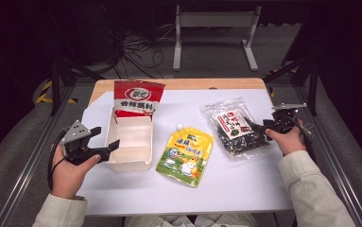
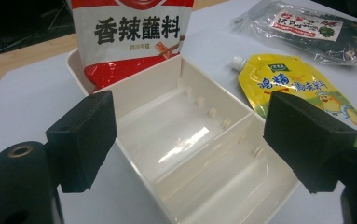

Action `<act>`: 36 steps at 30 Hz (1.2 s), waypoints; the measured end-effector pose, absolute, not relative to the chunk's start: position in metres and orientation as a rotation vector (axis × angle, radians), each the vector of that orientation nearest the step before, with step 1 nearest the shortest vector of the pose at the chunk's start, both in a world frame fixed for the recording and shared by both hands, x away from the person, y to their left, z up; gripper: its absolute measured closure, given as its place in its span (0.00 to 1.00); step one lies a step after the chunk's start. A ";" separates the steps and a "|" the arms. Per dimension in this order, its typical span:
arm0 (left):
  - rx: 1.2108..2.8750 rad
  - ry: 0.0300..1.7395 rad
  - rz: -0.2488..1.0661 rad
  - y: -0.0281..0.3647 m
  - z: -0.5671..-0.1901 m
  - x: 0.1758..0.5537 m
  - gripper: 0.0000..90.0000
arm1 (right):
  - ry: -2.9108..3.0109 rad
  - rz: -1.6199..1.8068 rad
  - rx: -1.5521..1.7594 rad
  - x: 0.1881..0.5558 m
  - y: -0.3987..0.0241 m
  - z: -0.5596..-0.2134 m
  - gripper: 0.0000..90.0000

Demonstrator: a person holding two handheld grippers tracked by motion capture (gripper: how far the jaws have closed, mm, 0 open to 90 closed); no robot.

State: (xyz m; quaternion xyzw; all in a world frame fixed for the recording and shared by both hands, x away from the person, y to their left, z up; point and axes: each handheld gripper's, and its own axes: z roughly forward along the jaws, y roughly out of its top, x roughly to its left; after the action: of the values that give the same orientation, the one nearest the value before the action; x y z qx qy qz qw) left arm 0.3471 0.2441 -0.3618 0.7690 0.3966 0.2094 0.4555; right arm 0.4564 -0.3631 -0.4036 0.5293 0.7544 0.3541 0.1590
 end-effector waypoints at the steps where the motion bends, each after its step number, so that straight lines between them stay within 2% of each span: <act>1: 1.895 0.982 0.517 0.245 -0.362 0.346 0.20 | 2.156 1.013 1.519 0.458 -0.363 -0.405 0.37; 29: 1.904 1.014 0.527 0.254 -0.366 0.337 0.20 | 2.161 1.002 1.733 0.478 -0.361 -0.433 0.18; 33: 1.901 1.007 0.531 0.253 -0.366 0.337 0.20 | 2.166 1.009 1.774 0.479 -0.362 -0.434 0.19; 36: 1.900 1.007 0.531 0.253 -0.366 0.337 0.20 | 2.184 1.010 1.769 0.480 -0.361 -0.434 0.25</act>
State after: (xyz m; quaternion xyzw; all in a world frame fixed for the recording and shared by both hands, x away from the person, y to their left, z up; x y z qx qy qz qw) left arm 0.3372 0.2532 -0.3658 0.7674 0.4068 0.2144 0.4468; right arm 0.4796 -0.3613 -0.4336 0.5906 0.7290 0.3373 0.0774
